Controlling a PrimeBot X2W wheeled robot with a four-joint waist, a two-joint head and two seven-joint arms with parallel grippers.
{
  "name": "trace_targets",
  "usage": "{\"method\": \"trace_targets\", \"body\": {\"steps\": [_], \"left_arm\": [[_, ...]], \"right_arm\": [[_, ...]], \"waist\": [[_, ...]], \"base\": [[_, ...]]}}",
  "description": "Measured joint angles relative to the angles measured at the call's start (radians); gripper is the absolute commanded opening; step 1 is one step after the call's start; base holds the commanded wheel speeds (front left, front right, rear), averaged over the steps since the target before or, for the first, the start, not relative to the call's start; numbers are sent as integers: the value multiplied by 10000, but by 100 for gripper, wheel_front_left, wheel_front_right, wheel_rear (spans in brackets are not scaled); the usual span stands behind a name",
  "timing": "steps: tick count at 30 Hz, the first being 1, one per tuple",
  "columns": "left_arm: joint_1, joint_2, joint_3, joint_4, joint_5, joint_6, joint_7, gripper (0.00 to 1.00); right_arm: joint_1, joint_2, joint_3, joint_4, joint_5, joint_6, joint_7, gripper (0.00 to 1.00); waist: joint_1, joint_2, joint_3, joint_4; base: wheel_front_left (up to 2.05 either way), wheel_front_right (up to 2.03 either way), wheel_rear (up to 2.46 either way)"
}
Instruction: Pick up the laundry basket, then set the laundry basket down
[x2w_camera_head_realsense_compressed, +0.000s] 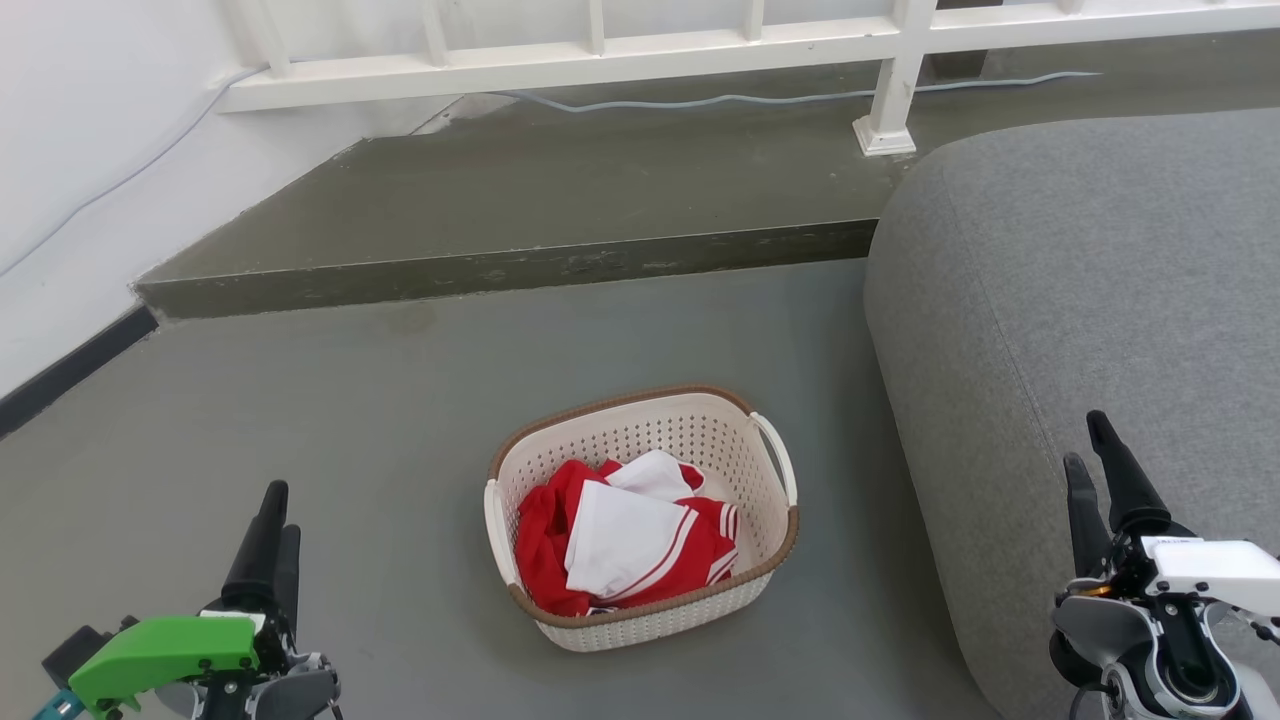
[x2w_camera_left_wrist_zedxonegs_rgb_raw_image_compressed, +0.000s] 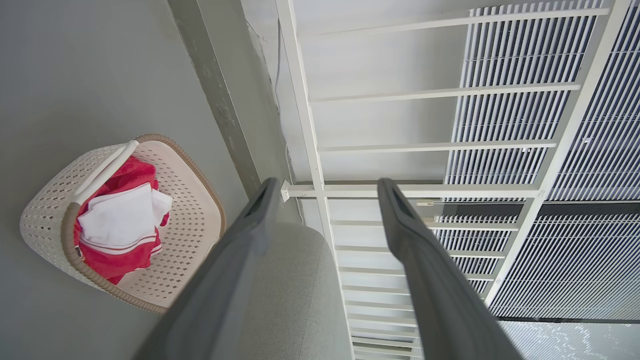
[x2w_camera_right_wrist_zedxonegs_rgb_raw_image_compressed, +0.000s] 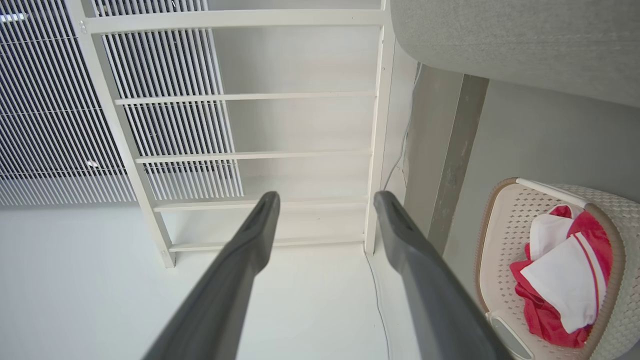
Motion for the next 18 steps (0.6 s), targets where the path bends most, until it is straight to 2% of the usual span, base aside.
{"method": "trace_targets", "body": {"steps": [18], "left_arm": [[-31,286,-633,-330,1772,-2,-663,100]], "right_arm": [[-129,-468,784,-594,-1733,2,-742,100]], "waist": [[0,0,12,35]], "base": [[0,0,0]]}}
